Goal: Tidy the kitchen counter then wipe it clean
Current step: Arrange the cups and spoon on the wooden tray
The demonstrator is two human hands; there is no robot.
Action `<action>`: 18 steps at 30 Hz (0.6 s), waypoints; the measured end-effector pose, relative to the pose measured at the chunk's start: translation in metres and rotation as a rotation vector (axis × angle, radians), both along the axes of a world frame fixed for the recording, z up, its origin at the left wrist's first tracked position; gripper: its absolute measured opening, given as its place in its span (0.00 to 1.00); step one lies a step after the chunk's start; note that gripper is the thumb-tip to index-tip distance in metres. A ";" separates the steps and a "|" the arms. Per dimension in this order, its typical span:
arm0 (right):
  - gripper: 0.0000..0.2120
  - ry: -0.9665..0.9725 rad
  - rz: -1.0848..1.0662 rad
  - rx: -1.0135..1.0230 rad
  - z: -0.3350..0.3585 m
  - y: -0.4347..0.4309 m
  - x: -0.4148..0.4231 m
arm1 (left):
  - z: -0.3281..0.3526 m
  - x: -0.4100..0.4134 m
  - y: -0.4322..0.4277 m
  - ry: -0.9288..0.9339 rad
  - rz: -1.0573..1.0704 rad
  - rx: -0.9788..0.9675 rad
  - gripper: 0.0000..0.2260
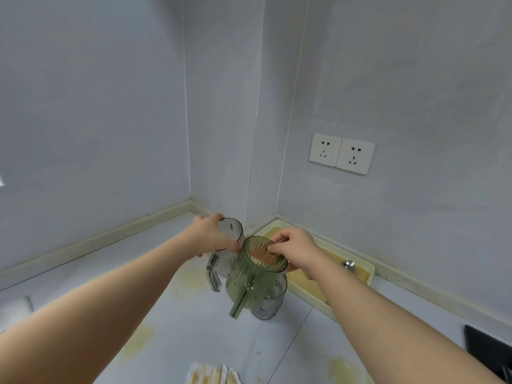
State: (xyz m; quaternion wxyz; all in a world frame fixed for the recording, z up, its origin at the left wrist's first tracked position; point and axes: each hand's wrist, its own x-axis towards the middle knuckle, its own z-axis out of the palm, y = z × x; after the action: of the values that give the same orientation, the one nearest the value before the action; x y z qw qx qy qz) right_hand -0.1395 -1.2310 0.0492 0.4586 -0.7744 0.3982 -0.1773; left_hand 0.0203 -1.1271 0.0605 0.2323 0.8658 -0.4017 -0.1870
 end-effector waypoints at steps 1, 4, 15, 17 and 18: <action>0.08 -0.023 -0.016 0.009 0.007 -0.005 0.001 | 0.007 0.002 -0.005 -0.009 0.003 -0.025 0.41; 0.08 -0.086 -0.078 0.021 0.024 -0.024 0.000 | 0.024 0.007 -0.021 0.016 0.018 -0.129 0.43; 0.12 -0.233 -0.491 -0.018 0.027 -0.098 -0.016 | 0.033 -0.003 -0.104 -0.033 -0.036 -0.199 0.41; 0.12 -0.188 -0.534 -0.025 0.016 -0.113 -0.017 | 0.023 -0.001 -0.122 -0.022 -0.056 -0.188 0.40; 0.12 -0.160 -0.551 -0.025 0.010 -0.122 -0.017 | 0.018 0.000 -0.132 -0.023 -0.071 -0.172 0.40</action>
State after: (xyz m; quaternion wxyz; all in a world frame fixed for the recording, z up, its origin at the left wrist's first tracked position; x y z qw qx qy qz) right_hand -0.1564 -1.3529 0.0596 0.4136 -0.6259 0.5540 -0.3608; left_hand 0.0207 -1.2592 0.0781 0.2945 0.8300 -0.4493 -0.1500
